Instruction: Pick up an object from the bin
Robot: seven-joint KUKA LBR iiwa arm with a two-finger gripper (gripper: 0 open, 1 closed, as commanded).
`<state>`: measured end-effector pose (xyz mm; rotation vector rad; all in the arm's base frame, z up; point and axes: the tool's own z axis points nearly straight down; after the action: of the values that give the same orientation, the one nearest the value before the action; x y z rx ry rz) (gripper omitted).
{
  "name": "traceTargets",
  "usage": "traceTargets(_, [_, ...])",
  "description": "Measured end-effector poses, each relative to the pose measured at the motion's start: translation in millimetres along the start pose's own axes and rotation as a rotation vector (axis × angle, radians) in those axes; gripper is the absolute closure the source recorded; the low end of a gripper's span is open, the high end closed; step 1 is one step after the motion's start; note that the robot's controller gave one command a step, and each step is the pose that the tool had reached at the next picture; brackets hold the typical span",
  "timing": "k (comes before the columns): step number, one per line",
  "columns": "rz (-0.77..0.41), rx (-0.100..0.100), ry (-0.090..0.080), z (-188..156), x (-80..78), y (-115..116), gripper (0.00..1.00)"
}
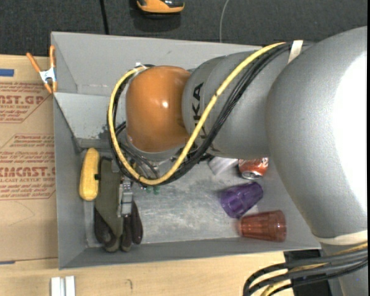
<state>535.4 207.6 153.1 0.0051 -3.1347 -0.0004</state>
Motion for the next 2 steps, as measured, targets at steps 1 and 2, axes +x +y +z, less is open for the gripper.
traceTargets(1, [0.002,-0.001,-0.008,-5,-2.2,-1,0.00])
traceTargets(2, [-0.295,0.000,-0.013,40,18.7,10,0.00])
